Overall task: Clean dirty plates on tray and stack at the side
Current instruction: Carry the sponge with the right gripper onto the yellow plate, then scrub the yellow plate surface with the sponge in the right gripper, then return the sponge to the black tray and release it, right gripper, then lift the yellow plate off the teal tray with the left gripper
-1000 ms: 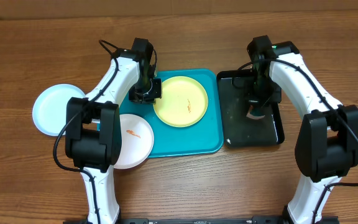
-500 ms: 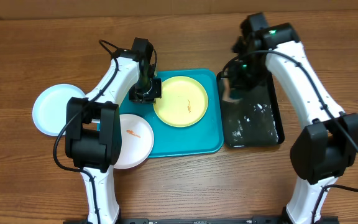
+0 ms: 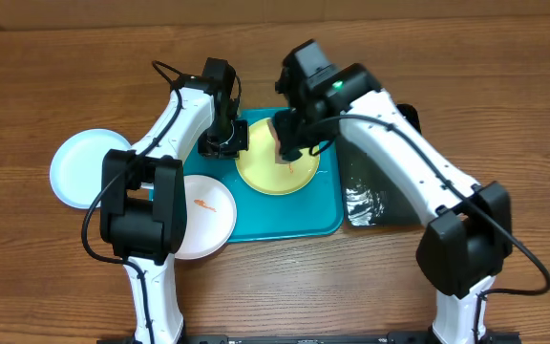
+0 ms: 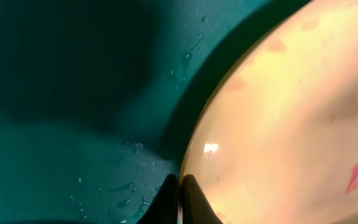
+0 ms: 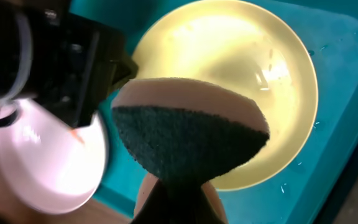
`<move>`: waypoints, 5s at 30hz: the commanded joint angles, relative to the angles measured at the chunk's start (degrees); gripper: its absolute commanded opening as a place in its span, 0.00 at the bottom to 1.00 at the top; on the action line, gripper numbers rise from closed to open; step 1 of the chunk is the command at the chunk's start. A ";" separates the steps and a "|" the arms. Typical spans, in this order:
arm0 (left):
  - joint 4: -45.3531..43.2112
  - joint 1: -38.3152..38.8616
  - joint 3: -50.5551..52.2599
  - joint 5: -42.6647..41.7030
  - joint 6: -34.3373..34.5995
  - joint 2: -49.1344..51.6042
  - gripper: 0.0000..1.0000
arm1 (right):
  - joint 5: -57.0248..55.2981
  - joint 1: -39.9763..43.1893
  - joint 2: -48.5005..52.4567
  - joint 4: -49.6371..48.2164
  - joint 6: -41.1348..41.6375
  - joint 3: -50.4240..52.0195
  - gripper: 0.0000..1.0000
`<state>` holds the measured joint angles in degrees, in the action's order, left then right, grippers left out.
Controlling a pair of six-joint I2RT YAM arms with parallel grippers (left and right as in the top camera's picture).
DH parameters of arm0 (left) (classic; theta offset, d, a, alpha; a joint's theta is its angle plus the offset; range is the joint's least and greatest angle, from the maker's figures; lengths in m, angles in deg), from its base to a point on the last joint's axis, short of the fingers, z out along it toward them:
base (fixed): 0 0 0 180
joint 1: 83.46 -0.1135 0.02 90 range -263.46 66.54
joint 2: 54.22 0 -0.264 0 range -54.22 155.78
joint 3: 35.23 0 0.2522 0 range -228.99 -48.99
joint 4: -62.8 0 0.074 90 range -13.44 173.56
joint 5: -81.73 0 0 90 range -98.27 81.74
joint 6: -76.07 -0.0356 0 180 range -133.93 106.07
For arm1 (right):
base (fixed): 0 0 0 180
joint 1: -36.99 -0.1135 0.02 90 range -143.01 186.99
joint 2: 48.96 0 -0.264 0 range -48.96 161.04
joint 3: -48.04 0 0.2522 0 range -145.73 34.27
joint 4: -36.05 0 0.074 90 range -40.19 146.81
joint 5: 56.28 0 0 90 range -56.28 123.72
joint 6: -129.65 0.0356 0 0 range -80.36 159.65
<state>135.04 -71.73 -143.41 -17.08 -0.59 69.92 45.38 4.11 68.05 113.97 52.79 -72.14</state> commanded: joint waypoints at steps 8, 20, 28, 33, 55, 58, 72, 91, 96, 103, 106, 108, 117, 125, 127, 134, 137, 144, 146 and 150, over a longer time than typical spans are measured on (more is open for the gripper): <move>-0.22 -0.02 0.15 0.22 -0.02 0.48 0.04 | -10.34 -0.76 5.73 -2.40 4.55 0.98 0.04; -0.22 -0.02 0.15 0.22 -0.04 0.48 0.04 | -15.04 -0.44 7.32 -7.08 6.86 7.13 0.04; -0.26 -0.02 0.15 0.22 -0.04 0.48 0.04 | -12.46 0.44 7.41 -8.87 7.76 10.03 0.04; -0.26 -0.02 0.15 0.20 -0.02 0.48 0.04 | -12.31 0.44 7.43 -12.22 8.39 13.05 0.04; -0.31 -0.02 0.15 0.22 -0.04 0.48 0.04 | 14.32 -1.46 7.41 -23.45 8.07 16.31 0.04; -0.31 -0.02 0.15 0.22 -0.04 0.48 0.04 | 16.20 -0.09 7.41 -23.98 7.82 14.60 0.04; -0.28 -0.02 0.15 0.22 -0.04 0.48 0.04 | 17.97 12.39 0.44 -4.09 -3.67 6.05 0.04; -0.46 -0.02 0.15 0.22 -0.04 0.48 0.04 | -16.72 19.45 -0.61 7.30 -4.00 16.00 0.04; -0.48 -0.02 0.15 0.22 -0.04 0.48 0.04 | -17.77 19.47 -0.61 6.36 -4.02 16.96 0.04; -0.50 -0.02 0.15 0.22 -0.04 0.48 0.04 | -19.65 19.47 -0.61 5.99 -4.70 16.96 0.24; -0.50 -0.02 0.15 0.22 -0.04 0.48 0.04 | -19.56 19.47 -0.63 5.97 -4.66 16.76 0.34; -0.63 -0.02 0.15 0.22 -0.04 0.48 0.04 | -19.12 19.47 -0.63 6.05 -4.66 15.89 0.42; -0.74 -0.02 0.15 0.22 -0.04 0.48 0.13 | -19.15 23.10 -0.63 11.26 -3.72 4.20 0.71; -1.29 0.04 0.20 0.22 -0.02 1.16 0.19 | -18.95 34.58 -0.59 11.19 -2.67 3.80 0.97; -1.38 0.24 0.20 0.24 -0.02 1.22 0.19 | -18.91 37.11 -0.59 11.43 -2.67 3.80 1.00; -2.34 1.60 0.90 0.44 -0.02 1.22 0.18 | -18.93 42.38 -0.59 10.97 -2.71 3.80 1.00; -4.70 2.19 2.78 0.44 0.00 1.22 0.18 | -18.93 43.50 -0.59 10.97 -2.71 3.80 1.00; -5.14 2.27 3.54 0.39 0.20 1.22 0.04 | -18.93 43.63 -0.59 10.95 -2.71 3.80 1.00; -4.70 2.08 3.41 0.39 0.20 1.14 0.04 | -18.93 43.63 -0.59 10.95 -2.71 3.80 1.00; -2.10 0.68 1.33 -0.04 0.39 0.26 0.04 | -18.93 43.63 -0.59 10.95 -2.71 3.80 1.00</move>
<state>131.26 -70.05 -141.13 -17.83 -0.50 69.96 26.74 47.50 69.06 125.25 49.91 -67.46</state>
